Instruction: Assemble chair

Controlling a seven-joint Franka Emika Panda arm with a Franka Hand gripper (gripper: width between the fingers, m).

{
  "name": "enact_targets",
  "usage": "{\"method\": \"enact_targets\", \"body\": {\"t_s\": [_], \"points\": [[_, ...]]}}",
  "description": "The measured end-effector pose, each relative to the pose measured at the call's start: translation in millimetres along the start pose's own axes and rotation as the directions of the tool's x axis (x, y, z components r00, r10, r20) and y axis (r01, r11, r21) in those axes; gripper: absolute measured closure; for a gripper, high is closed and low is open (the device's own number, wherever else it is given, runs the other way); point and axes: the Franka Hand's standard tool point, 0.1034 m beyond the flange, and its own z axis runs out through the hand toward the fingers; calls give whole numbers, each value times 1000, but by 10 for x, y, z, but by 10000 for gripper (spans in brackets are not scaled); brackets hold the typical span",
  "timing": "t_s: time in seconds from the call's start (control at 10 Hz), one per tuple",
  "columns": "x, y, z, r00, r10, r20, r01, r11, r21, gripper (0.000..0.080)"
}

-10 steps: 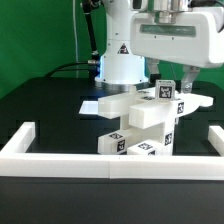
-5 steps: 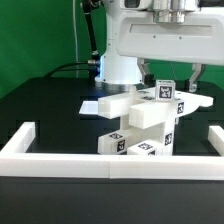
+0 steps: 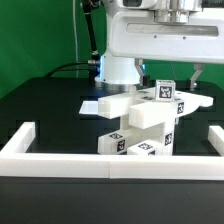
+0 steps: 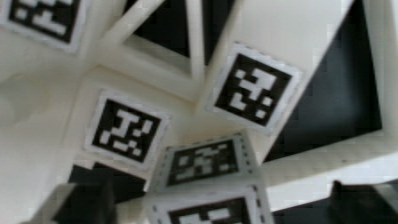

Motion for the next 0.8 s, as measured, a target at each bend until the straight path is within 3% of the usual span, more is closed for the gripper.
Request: {"method": "enact_targets", "body": {"t_s": [0.1,0.2,0.4,0.8], "points": [[0,0,0,1000,12,0,-12,1000,0,287],[1,1,0,1000,12,0,-12,1000,0,471],[1,1,-1,1000,18,0,-18,1000,0,515],[1,-1,-1,992,123,0,-123,992,1,515]]}}
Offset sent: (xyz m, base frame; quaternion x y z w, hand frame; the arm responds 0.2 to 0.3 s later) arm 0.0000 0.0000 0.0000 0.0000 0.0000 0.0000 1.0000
